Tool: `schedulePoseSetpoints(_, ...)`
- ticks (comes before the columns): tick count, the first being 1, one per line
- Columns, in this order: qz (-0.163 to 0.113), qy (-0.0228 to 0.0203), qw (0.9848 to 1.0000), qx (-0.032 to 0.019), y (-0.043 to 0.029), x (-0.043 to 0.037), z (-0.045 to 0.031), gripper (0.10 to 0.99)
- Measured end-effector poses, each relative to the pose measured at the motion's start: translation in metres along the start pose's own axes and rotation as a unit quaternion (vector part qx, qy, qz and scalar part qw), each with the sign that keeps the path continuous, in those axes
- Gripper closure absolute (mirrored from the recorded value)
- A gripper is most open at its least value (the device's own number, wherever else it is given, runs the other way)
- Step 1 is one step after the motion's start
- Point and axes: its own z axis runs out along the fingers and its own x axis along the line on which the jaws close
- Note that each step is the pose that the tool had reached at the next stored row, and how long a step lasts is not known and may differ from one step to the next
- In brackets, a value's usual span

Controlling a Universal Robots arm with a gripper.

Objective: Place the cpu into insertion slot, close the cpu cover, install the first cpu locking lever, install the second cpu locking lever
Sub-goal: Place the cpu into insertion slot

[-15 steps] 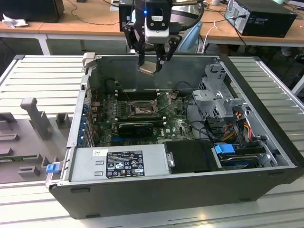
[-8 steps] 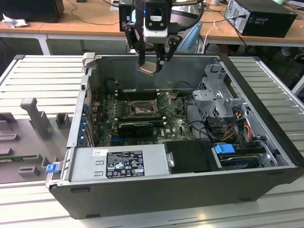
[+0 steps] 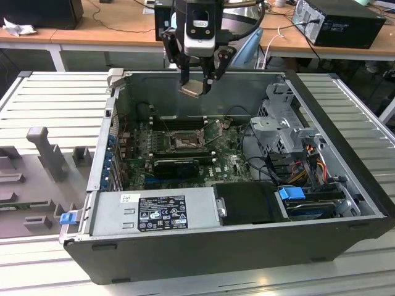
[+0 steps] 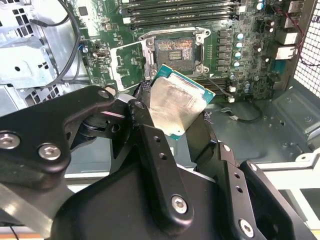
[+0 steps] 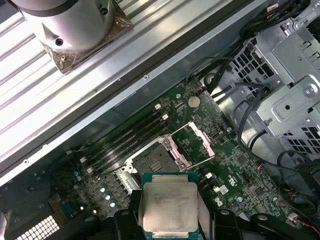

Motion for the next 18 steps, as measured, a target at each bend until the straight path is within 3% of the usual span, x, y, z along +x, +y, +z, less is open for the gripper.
schedulePoseSetpoints(18, 0.041, -0.0036, 0.9992, -0.0009, 0.0000, 0.0000, 0.0001, 0.557)
